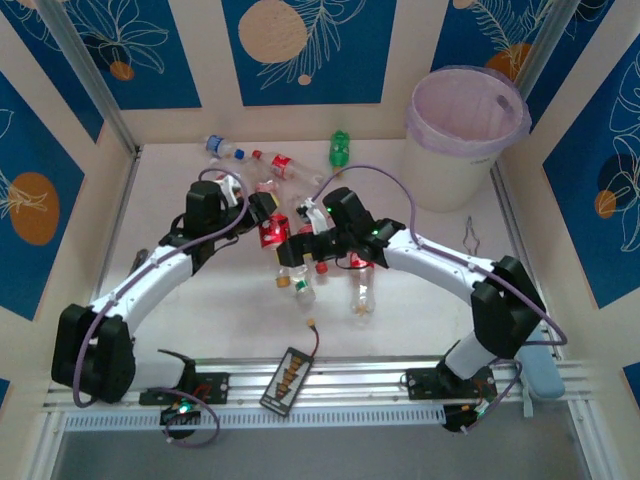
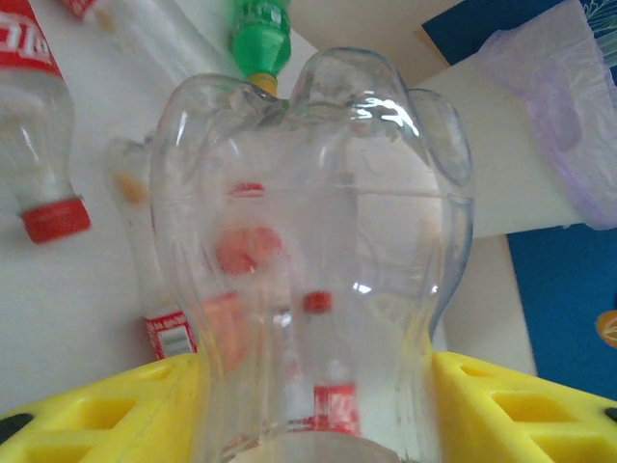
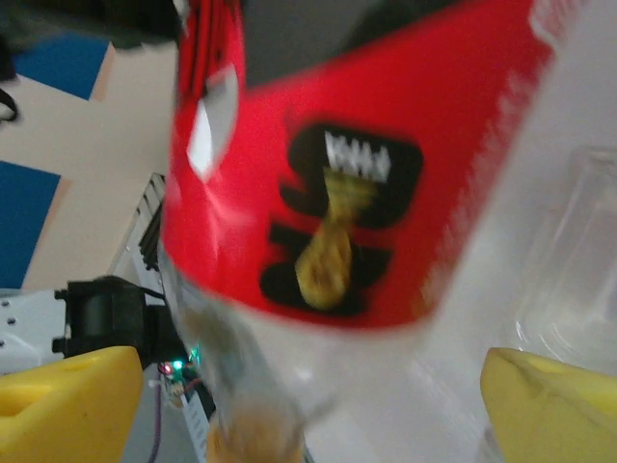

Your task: Put the plastic bottles in the bin

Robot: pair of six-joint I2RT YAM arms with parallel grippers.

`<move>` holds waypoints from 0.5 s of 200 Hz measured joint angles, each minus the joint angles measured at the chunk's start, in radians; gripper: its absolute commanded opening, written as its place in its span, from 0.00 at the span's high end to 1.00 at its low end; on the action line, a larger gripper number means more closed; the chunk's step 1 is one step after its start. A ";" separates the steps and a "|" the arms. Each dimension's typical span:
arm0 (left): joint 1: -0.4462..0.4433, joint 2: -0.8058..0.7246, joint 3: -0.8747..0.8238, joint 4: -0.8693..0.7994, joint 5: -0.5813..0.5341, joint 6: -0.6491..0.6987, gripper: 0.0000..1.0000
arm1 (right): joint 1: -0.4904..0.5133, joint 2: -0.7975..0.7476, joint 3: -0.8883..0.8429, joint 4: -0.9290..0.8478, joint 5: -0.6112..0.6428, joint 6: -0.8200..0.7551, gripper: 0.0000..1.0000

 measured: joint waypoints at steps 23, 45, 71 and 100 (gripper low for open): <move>-0.003 0.016 -0.031 0.082 0.025 -0.084 0.41 | 0.000 0.032 0.002 0.080 -0.011 0.035 0.12; -0.013 0.024 -0.040 0.167 0.044 -0.145 0.41 | -0.002 0.069 0.007 0.134 -0.017 0.063 0.19; -0.014 0.037 -0.047 0.216 0.047 -0.169 0.41 | -0.010 0.086 0.009 0.161 -0.031 0.088 0.30; -0.014 0.038 -0.052 0.223 0.043 -0.175 0.33 | -0.011 0.086 0.009 0.163 -0.038 0.090 0.37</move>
